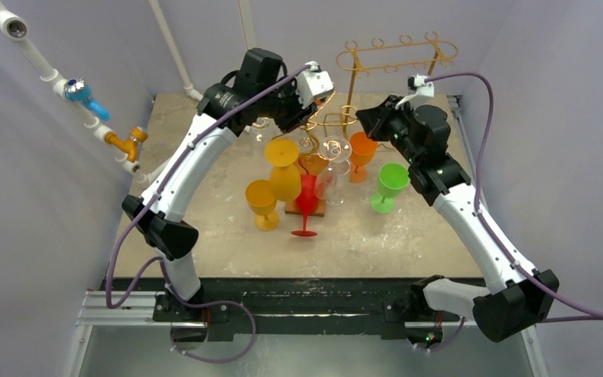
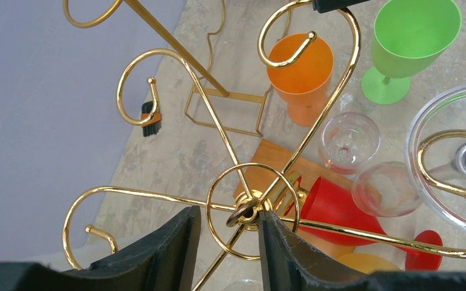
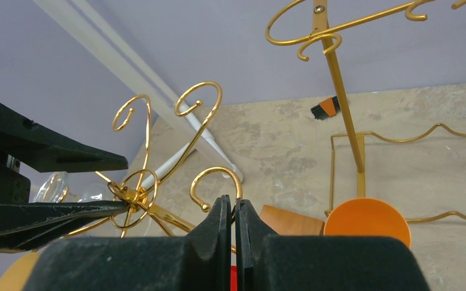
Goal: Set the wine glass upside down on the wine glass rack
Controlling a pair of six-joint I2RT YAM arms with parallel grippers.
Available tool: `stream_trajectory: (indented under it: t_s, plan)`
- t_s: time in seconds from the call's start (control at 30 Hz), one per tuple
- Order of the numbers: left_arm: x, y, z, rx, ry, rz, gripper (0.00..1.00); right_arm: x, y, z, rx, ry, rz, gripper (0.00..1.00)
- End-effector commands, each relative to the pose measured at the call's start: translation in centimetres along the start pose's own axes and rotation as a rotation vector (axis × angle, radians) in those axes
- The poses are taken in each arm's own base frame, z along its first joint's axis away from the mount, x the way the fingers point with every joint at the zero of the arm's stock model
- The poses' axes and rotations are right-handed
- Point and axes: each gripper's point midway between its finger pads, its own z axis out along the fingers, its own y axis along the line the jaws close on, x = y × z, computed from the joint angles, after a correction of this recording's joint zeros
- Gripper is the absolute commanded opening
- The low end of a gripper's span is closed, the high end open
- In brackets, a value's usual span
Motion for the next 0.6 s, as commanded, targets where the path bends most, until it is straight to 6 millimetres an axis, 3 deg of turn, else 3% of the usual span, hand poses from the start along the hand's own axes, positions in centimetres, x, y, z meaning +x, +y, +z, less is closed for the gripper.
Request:
stream_trajectory:
  t_s: [0.0, 0.57]
  plan:
    - [3.9, 3.1, -0.2, -0.214, 0.191, -0.126, 0.42, 5.8, 1.6, -1.6, -0.1, 0.212, 0.05, 0.0]
    - [3.5, 3.8, 0.6, -0.242, 0.185, -0.111, 0.4, 7.7, 3.4, -3.9, -0.141, 0.256, 0.072, 0.0]
